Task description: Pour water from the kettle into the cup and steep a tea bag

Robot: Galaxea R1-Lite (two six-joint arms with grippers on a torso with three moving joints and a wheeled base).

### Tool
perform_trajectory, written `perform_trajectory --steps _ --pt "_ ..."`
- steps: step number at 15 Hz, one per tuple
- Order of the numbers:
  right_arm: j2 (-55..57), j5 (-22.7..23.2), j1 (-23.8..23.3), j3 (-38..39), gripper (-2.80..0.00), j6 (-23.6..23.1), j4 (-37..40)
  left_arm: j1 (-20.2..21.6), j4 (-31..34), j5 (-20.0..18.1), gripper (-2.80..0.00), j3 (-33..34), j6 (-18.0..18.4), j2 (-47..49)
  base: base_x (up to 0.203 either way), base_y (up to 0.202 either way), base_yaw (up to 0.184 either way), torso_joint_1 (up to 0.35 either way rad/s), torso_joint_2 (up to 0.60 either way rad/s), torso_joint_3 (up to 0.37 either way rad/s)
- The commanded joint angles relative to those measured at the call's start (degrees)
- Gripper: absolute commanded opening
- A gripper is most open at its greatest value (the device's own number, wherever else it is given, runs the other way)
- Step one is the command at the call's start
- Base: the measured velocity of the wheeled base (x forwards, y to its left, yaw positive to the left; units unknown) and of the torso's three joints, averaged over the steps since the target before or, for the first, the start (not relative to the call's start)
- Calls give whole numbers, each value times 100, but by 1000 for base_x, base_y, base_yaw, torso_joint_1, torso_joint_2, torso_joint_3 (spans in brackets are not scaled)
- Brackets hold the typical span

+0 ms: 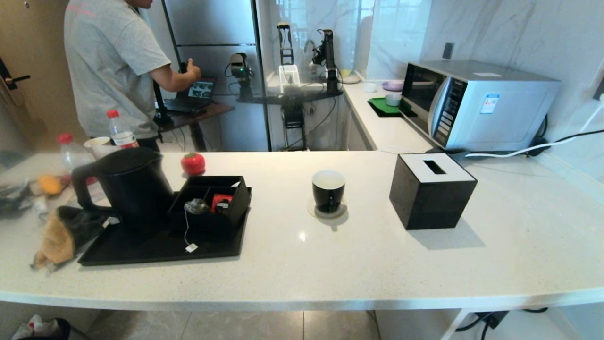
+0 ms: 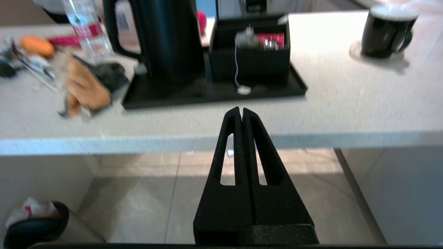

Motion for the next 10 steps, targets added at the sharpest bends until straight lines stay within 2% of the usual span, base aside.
perform_trajectory --steps 1,5,10 --pt "7 -1 2 1 -280 7 3 -1 16 40 -280 -255 3 170 0 0 0 0 0 0" --pt "7 -1 2 1 -280 5 3 -44 16 518 -280 -845 14 1101 0 0 0 0 0 0" --pt "7 -1 2 1 -280 7 3 -151 -76 1432 -280 -1965 -13 3007 0 0 0 0 0 0"
